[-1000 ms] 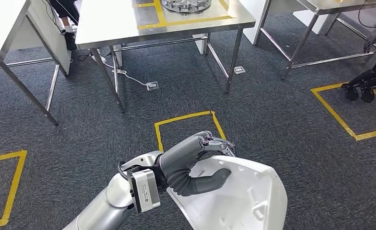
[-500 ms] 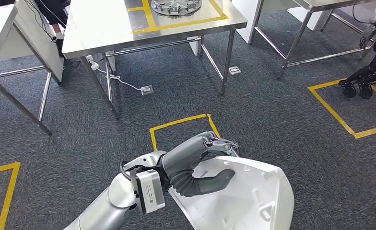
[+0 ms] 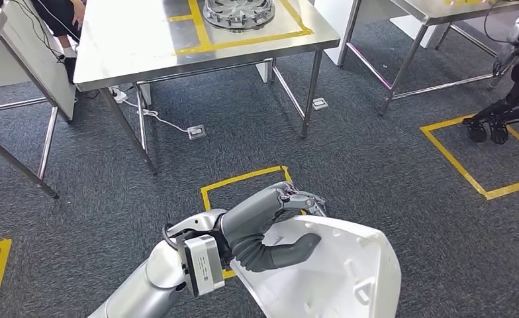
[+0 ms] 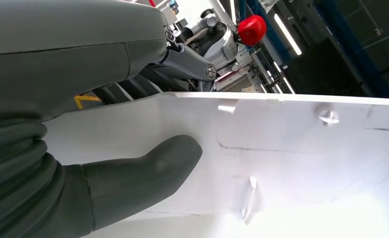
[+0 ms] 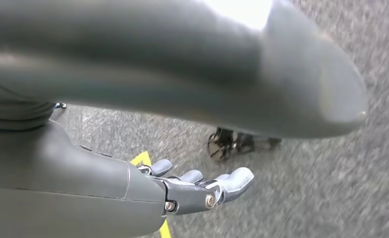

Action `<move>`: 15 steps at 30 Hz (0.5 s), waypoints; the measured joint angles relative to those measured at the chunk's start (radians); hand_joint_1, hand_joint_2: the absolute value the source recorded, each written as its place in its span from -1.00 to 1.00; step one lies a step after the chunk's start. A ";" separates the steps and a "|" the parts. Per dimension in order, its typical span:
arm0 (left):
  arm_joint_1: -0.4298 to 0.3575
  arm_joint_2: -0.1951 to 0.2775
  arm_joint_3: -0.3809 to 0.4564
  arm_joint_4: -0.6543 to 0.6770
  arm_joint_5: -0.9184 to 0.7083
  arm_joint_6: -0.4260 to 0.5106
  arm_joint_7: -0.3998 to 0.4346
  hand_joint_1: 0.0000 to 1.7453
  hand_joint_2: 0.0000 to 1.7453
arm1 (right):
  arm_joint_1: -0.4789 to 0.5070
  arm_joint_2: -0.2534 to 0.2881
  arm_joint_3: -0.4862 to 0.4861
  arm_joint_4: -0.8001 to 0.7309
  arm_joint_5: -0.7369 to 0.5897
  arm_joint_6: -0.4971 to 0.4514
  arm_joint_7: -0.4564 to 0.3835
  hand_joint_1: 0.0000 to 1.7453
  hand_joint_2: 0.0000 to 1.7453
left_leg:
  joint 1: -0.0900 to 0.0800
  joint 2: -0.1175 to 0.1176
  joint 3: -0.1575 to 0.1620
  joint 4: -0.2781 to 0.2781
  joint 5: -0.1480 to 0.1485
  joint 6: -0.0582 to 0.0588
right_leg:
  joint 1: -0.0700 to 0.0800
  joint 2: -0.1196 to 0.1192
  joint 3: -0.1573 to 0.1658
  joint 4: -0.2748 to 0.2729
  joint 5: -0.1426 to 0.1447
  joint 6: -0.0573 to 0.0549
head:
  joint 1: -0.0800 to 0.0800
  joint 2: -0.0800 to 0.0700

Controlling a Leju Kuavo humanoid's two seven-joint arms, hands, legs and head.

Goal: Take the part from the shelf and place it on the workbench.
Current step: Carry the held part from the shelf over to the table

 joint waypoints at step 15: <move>-0.002 -0.004 -0.002 0.011 0.001 -0.007 -0.003 1.00 1.00 | 0.007 0.002 0.002 0.000 0.004 -0.029 0.039 -1.00 -1.00 | 0.001 0.004 0.114 0.026 -0.107 -0.039 | -0.002 -0.016 -0.130 -0.028 0.116 -0.027 | 0.010 0.000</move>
